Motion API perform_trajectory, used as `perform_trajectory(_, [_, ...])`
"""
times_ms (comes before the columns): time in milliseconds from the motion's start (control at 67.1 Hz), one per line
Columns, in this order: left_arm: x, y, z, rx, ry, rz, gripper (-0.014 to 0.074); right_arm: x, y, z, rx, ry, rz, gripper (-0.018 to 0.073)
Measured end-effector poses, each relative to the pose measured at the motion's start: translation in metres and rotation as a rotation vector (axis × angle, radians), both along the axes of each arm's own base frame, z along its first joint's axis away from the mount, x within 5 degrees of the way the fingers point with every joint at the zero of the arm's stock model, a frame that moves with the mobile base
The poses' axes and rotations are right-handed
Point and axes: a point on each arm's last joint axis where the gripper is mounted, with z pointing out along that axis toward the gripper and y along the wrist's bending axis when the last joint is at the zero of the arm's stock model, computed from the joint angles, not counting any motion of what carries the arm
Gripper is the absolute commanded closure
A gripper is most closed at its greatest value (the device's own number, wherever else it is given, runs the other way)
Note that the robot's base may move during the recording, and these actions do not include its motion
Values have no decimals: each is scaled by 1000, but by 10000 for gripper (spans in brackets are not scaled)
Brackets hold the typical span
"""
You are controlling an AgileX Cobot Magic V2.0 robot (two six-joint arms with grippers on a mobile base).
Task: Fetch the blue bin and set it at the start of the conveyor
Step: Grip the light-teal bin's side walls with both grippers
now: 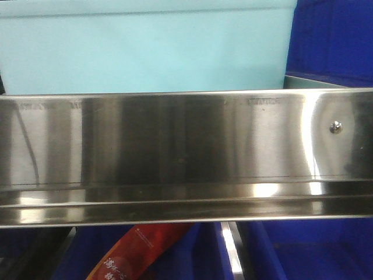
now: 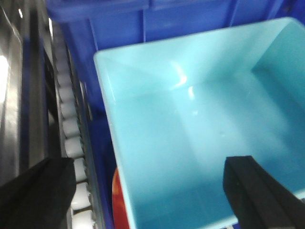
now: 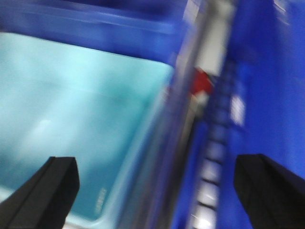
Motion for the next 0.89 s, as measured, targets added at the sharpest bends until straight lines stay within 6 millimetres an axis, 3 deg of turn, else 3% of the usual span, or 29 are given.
perform_trajectory(134, [29,-6,-9,35,101,14,67,27,12,0,-33,88,-18,0])
perform_trajectory(223, [48,-10,-24,62,155,19,67,46,27,-11,-43,137,7,0])
perform_trajectory(462, [85,-6,-67,94,280,56,67,93,46,-66,-71,296,3,0])
perform_trajectory(641, [101,-4,-91,81,350,71,67,116,52,-97,-85,357,-5,0])
perform_trajectory(804, [108,-3,-100,77,366,77,71,127,56,-115,-95,400,-8,3])
perform_trajectory(894, [111,-4,-103,72,363,77,109,132,57,-124,-100,419,-9,80])
